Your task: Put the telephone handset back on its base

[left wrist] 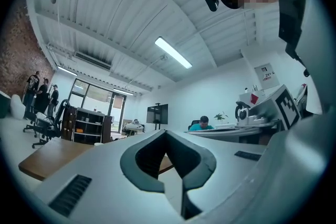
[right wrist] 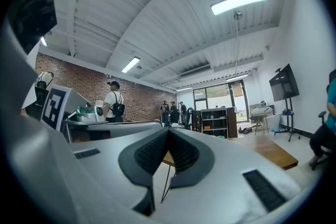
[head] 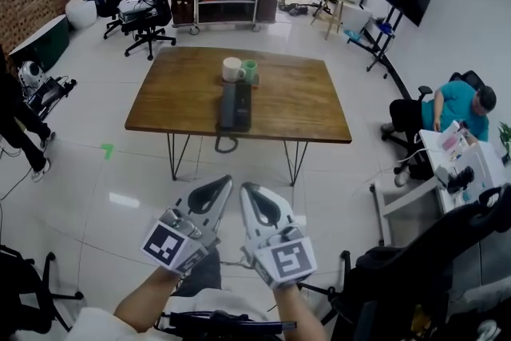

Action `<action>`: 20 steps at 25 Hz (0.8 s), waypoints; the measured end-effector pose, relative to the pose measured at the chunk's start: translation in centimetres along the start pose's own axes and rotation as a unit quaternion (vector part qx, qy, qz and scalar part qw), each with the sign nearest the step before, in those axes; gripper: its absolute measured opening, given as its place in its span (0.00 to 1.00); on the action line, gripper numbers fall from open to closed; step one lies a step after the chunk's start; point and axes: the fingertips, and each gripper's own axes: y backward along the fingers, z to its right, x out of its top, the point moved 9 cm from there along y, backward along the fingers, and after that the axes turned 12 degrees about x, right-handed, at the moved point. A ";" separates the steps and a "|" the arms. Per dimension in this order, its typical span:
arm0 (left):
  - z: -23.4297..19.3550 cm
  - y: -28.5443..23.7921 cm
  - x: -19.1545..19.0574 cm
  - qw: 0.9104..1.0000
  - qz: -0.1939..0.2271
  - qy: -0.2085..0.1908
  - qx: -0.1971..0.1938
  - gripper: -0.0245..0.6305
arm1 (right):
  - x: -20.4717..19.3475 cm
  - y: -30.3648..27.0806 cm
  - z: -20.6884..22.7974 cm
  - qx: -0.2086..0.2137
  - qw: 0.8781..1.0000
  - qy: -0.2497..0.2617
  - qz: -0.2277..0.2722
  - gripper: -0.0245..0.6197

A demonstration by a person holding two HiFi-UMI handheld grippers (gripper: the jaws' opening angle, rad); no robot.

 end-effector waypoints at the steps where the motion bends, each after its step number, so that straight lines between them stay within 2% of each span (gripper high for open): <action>1: 0.5 0.6 0.2 1.000 0.000 -0.005 0.001 0.01 | 0.1 0.4 -0.5 0.000 1.000 0.002 0.001 0.04; 10: 4.3 5.4 1.4 0.999 -0.005 -0.033 0.018 0.02 | 0.3 3.9 -4.5 0.002 1.000 0.004 0.005 0.04; 20: 5.6 8.5 1.7 0.998 -0.019 -0.044 0.030 0.02 | -0.2 5.3 -6.9 -0.001 1.000 0.002 0.004 0.04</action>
